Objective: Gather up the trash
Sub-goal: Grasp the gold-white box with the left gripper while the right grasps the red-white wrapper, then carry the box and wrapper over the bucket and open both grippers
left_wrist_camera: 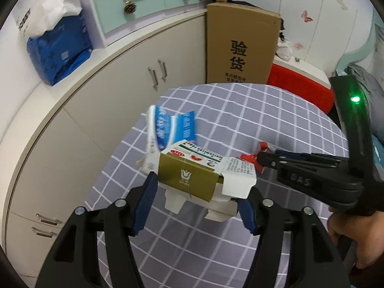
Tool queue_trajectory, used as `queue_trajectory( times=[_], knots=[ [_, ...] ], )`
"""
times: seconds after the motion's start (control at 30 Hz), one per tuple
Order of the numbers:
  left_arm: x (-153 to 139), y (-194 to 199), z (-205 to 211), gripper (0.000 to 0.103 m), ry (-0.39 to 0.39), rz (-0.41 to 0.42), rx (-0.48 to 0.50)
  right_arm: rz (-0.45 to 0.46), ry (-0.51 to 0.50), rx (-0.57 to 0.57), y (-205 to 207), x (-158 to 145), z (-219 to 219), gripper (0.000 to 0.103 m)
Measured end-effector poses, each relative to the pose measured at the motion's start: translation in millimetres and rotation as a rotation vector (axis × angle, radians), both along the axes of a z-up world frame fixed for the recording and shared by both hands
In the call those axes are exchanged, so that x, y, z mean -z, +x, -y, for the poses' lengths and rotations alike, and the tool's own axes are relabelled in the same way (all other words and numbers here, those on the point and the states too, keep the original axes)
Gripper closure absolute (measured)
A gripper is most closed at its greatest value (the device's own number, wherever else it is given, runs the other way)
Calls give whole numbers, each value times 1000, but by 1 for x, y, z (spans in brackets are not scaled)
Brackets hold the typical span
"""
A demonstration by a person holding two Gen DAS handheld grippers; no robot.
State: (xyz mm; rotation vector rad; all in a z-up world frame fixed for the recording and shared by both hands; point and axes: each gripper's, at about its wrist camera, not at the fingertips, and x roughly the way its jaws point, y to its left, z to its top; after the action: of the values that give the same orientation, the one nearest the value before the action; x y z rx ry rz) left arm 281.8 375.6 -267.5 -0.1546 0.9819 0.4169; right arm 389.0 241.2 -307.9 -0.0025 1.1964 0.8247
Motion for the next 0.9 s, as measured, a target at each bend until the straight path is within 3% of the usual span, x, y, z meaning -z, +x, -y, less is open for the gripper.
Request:
queue_trajectory(
  times=[0.17,0.37,0.63,0.9],
  knots=[
    [-8,19,38,42,-20,10,49,-29,52,70,2,-16,63,79],
    [-15,53,118,42,-82,27,152,-52,100,214,12,-28,169,78],
    [-9,100,269,42,-156,5,351,-37,77,406,25,-31,332,78],
    [11,133,401,42,-213,-46,515,-93,-6,595,31,-3,468,78]
  ],
)
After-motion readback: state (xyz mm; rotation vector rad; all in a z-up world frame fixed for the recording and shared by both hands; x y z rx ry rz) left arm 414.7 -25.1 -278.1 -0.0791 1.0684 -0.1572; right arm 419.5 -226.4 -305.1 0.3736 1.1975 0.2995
